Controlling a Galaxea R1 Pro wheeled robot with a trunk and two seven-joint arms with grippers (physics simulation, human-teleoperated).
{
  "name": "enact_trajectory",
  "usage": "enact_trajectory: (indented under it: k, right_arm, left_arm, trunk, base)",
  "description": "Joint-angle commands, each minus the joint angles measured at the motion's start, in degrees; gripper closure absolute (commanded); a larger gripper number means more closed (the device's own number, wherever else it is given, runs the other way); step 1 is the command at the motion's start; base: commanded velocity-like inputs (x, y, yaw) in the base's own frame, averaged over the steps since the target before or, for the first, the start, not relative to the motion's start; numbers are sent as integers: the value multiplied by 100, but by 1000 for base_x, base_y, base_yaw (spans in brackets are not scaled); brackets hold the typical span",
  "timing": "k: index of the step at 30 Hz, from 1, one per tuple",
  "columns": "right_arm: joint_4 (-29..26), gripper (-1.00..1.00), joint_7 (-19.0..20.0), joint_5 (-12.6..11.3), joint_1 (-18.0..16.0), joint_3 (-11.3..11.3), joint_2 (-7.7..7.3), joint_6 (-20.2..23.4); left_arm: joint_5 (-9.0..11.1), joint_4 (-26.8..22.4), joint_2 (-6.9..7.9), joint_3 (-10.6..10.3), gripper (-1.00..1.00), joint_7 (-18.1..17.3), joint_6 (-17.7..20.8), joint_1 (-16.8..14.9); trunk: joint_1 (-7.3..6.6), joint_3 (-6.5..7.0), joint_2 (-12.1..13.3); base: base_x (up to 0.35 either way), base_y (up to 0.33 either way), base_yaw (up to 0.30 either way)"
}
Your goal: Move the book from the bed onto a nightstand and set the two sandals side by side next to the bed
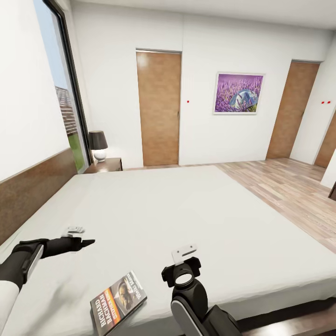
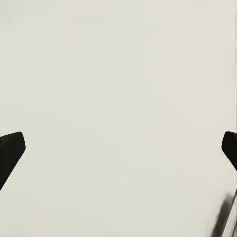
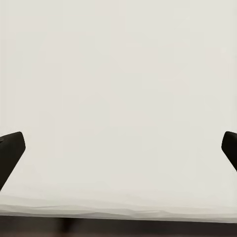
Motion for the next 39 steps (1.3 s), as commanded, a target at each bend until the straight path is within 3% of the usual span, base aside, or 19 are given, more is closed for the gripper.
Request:
enact_trajectory:
  k: [1,5,9,23,31,39]
  right_arm:
    - [-4,-100,-59,-51,-7,7,0,22]
    - [-7,-100,-62,-50,-7,7,0,21]
    - [-16,-100,-65,-50,-7,11,0,21]
    - [-21,-100,-61,-57,-7,24,8,21]
    - [-22,-100,-66,-54,-7,131,7,21]
    - [-16,-100,-70,-54,-7,163,8,21]
  left_arm:
    - [-54,-7,-6,33,-100,-48,34,-5]
    - [458,-21,-9,46,-100,35,168,-17]
    - [713,-27,-19,52,-100,64,231,-25]
    - [942,-21,-27,73,-100,98,262,-19]
    - [1380,-81,10,80,-100,122,283,-26]
    - [1595,-142,-5,80,-100,319,322,-24]
  trunk:
    - [-1,-6,-3]
    - [-1,-6,-3]
    - [-1,-6,-3]
    - [-1,-6,-3]
    - [-1,-6,-3]
    - [-1,-6,-3]
  base:
    - [0,0,0]
    - [0,0,0]
    - [0,0,0]
    - [0,0,0]
    - [0,0,0]
    - [0,0,0]
